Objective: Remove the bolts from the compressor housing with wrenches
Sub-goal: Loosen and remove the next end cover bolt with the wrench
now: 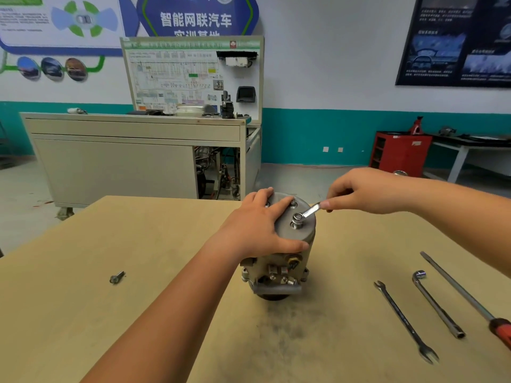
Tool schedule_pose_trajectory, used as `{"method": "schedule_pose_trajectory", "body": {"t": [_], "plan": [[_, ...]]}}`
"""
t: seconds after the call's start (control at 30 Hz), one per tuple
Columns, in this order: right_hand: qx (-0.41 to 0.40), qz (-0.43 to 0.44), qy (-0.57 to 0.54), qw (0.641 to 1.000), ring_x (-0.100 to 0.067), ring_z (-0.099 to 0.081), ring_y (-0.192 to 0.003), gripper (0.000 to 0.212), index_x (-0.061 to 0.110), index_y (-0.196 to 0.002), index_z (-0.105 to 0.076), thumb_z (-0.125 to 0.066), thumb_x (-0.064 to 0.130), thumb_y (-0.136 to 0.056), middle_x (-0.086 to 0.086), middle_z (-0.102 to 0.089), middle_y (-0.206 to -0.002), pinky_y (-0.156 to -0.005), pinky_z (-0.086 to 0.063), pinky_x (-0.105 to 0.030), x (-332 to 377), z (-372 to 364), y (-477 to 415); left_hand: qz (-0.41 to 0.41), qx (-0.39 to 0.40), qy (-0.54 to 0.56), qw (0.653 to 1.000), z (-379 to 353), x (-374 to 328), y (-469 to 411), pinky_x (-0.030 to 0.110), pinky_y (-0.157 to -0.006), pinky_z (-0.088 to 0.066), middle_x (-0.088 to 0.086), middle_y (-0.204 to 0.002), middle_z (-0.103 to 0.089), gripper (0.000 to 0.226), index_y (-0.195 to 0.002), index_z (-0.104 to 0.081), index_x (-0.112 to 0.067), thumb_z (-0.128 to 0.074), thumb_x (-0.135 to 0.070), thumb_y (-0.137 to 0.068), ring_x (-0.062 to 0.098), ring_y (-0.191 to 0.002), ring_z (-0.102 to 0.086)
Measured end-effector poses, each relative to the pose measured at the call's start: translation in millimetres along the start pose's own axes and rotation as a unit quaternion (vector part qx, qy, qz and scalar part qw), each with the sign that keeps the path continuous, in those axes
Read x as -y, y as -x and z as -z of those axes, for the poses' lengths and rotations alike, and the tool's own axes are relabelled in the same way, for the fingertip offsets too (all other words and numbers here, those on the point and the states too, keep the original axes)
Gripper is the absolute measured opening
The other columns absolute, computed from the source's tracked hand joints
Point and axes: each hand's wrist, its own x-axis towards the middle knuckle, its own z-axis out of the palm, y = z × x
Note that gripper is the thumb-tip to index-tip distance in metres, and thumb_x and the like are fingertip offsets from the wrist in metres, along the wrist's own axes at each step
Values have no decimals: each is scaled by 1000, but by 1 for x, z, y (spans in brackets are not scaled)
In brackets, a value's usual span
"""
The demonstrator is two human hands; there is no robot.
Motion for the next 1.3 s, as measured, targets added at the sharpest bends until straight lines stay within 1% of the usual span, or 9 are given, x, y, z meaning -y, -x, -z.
{"method": "schedule_pose_trajectory", "body": {"t": [0.37, 0.47, 0.53, 0.63, 0.7, 0.8, 0.97, 1.2, 1.3], "plan": [[-71, -75, -285, 953, -1, -57, -68, 24, 37, -92, -67, -46, 27, -97, 6, -61, -77, -61, -44, -18, -56, -23, 28, 15, 16, -42, 999, 10, -9, 4, 48, -118, -13, 1, -159, -4, 106, -152, -6, -32, -50, -81, -69, 23, -146, 1], [-104, -175, -323, 924, -10, -59, -69, 19, 18, -97, -70, -51, 16, -96, 0, -62, -77, -54, -42, -16, -92, -84, 44, -65, -177, -3, 982, 11, -35, 17, 48, -118, -3, 7, -155, -24, 103, -150, -25, -21, -52, -79, -70, 23, -147, -5], [-113, -244, -327, 906, -15, -57, -66, 17, 9, -93, -71, -54, 14, -94, -1, -64, -72, -54, -39, -19, -112, -127, 53, -205, -305, 111, 924, -3, -71, 30, 44, -115, -19, 10, -136, -50, 72, -131, -54, -14, -62, -57, -74, 26, -137, -34], [-112, -311, -334, 883, -24, -55, -76, 16, 3, -97, -68, -56, 11, -92, -6, -62, -76, -61, -37, -26, -135, -169, 58, -351, -161, 150, 910, -55, -135, 47, 40, -90, -45, 13, -110, -64, 39, -107, -68, -5, -75, -29, -77, 30, -105, -57], [-130, -325, -319, 881, -27, -58, -86, 21, 5, -108, -66, -54, 12, -93, -7, -65, -89, -67, -36, -27, -143, -183, 58, -320, 9, 126, 939, -98, -172, 50, 40, -95, -40, 10, -121, -59, 34, -120, -63, -8, -64, -24, -90, 27, -116, -50], [-147, -318, -259, 900, -24, -58, -95, 26, 9, -116, -64, -49, 16, -96, -9, -67, -106, -70, -35, -25, -148, -198, 64, -231, 114, 135, 957, -159, -198, 44, 37, -107, -30, 10, -144, -41, 40, -141, -43, -11, -38, -21, -102, 27, -133, -34], [-150, -304, -153, 928, -27, -56, -96, 27, 9, -113, -64, -42, 10, -97, -15, -62, -106, -70, -37, -27, -151, -217, 67, -205, 148, 55, 966, -199, -205, 40, 44, -112, -16, 11, -154, -18, 53, -151, -15, -8, -33, -20, -103, 20, -144, -6], [-127, -319, -155, 926, -26, -38, -122, 39, 9, -136, -42, -32, 8, -99, -15, -37, -138, -97, -34, -29, -153, -216, 71, -227, 168, 66, 957, -188, -202, 41, 45, -116, -9, 2, -158, -11, 52, -151, -14, -16, -31, -26, -103, 19, -147, 0], [-136, -284, -91, 945, -20, -31, -128, 41, 18, -138, -40, -36, 12, -98, -5, -32, -141, -102, -32, -28, -138, -200, 68, -169, 117, 270, 941, -182, -197, 51, 34, -116, -19, -3, -157, -22, 41, -141, -33, -22, -20, -27, -103, 15, -146, -12]]}}
